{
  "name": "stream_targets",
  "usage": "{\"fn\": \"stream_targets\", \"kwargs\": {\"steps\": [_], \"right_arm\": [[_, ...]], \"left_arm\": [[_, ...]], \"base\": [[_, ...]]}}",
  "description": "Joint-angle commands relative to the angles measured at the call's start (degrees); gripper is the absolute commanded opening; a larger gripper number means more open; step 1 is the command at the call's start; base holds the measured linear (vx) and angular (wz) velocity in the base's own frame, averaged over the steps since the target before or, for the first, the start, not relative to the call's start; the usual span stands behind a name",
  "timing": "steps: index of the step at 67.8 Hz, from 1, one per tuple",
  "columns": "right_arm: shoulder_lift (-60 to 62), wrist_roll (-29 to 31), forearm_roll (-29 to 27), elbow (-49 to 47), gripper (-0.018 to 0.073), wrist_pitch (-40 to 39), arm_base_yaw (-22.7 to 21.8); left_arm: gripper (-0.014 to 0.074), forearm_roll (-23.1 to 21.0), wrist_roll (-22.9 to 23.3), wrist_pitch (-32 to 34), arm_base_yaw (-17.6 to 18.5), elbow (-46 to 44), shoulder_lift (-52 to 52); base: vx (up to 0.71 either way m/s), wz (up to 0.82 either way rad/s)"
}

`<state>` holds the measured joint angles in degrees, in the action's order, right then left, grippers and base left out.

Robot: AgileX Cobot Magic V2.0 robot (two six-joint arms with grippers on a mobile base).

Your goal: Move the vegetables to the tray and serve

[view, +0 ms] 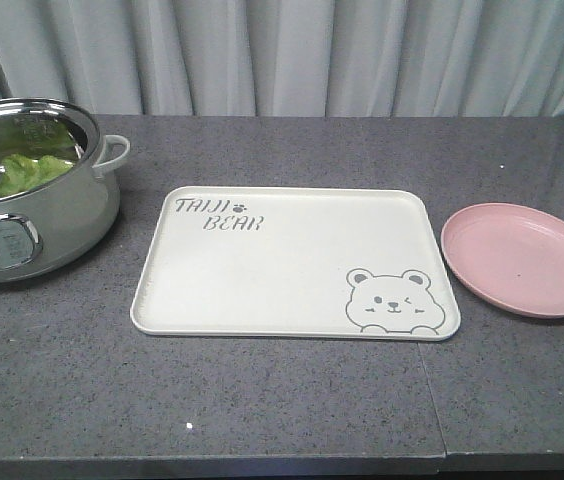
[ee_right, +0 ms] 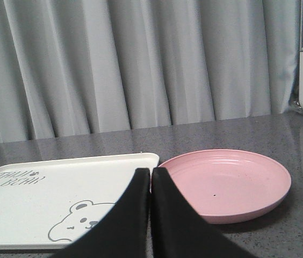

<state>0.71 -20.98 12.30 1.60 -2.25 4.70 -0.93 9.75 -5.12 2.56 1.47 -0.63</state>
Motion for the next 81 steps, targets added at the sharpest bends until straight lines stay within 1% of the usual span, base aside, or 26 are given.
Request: {"fn": "stream_targets", "kwargs": {"steps": [1, 46, 56, 69, 81], "right_arm": [[0.3, 0.1, 0.5, 0.8, -0.0003, -4.4, -0.2], [0.3, 0.1, 0.5, 0.8, -0.0003, -4.7, -0.2], [0.3, 0.1, 0.5, 0.8, -0.0003, -4.8, -0.2], [0.3, 0.1, 0.5, 0.8, -0.0003, -6.5, -0.2], [0.3, -0.2, 0.3, 0.8, -0.0003, -8.8, -0.2]], "left_arm": [[-0.0006, -0.1, 0.5, 4.0, -0.2, 1.1, -0.3], [-0.0006, -0.1, 0.5, 4.8, -0.2, 1.1, -0.3], [-0.0006, -2.2, 0.6, 9.3, -0.2, 1.1, -0.3], [-0.0006, -2.0, 0.6, 15.9, -0.2, 1.1, -0.3], [-0.0006, -2.0, 0.6, 20.6, -0.2, 1.1, -0.3]], "base": [[0.00, 0.00], [0.00, 0.00], [0.00, 0.00], [0.00, 0.00], [0.00, 0.00]]}}
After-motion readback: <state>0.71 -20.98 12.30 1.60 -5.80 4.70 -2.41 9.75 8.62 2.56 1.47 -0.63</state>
